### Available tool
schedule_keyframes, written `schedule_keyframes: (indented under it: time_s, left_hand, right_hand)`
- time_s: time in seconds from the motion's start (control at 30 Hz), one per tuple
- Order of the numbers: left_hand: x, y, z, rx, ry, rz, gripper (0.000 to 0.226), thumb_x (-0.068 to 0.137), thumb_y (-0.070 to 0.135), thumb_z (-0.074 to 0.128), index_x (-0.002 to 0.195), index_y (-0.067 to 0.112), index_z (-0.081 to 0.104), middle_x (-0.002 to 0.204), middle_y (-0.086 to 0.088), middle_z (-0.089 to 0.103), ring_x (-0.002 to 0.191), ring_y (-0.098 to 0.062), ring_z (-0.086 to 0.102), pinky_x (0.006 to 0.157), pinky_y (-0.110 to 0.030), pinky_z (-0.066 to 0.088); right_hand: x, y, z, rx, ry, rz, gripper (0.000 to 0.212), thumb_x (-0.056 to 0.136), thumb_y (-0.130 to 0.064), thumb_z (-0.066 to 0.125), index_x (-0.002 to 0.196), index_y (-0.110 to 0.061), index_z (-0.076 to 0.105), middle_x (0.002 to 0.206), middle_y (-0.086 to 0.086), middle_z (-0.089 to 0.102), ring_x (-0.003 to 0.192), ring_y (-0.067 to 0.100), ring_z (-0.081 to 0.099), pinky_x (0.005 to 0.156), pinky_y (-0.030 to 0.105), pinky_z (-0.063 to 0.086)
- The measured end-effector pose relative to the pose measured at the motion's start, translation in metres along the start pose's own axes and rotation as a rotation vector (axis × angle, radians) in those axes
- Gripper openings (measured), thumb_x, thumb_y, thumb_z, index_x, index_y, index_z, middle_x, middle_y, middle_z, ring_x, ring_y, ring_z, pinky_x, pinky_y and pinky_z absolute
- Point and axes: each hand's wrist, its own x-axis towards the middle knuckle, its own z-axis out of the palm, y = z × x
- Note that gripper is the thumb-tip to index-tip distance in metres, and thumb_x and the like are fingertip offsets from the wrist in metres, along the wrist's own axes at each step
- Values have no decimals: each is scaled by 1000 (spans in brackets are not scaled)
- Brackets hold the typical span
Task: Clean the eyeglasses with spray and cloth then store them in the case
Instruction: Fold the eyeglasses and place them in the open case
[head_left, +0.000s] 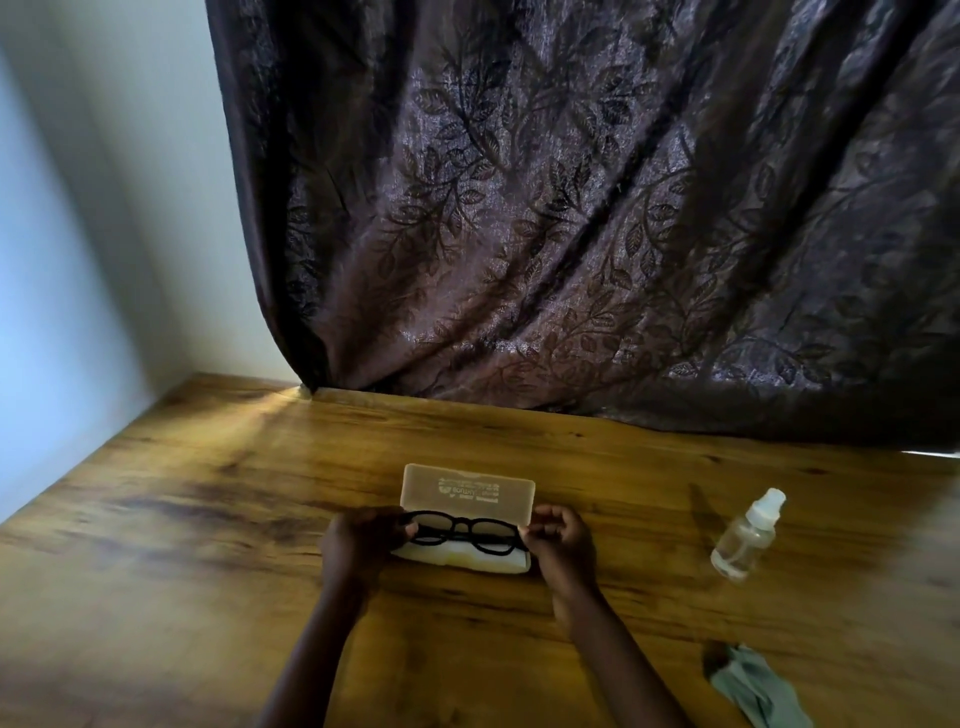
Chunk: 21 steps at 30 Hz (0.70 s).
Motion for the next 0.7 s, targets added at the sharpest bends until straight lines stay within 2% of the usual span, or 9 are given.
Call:
schedule_keyframes:
  time_s: [0.13,0.23,0.33,0.5,0.6,0.7]
  left_hand:
    - [-8,8,27,-22,-5,14,24,68,2,74,91,8,69,89,-17,70,86,-32,66,78,-50,53]
    - [-17,14,58,-21,-42,-5,31,68,5,75,97,4,68,92,-12,70,89,-28,66,80,-47,54]
    - [-25,16,85,33,-65,-4,33,69,11,76,100,7,67,94,-6,68,87,-21,65,77,-37,55]
    - [-33,14,105,57,-71,31,21,75,11,71,96,7,70,84,-2,68,69,-9,60,55,-11,44]
    - [-33,12,106,98,-81,62,22,78,9,67,100,7,68,91,-2,67,77,-10,59,65,-19,43]
    - [-31,12,102,133,-78,94,21,79,8,66,100,9,68,90,2,65,74,-5,57,64,-20,44]
  right_hand:
    - [9,-4,-30,37,24,68,27,83,-3,64,109,-2,60,104,17,65,95,27,61,75,33,48]
    - [16,-4,-64,71,36,63,27,84,0,61,111,4,60,108,19,65,91,24,60,74,31,45]
    - [22,-5,-93,56,54,39,25,86,-2,59,111,5,60,109,19,64,90,21,57,76,29,43]
    - [27,-1,-117,5,35,35,27,90,-6,55,115,4,58,115,18,61,106,28,57,84,30,43]
    - [26,3,-118,-30,13,27,30,91,-4,53,120,4,55,120,17,60,110,28,56,93,35,44]
    - [23,4,-115,-50,-2,18,32,92,-3,50,123,1,53,124,15,58,113,25,54,98,37,43]
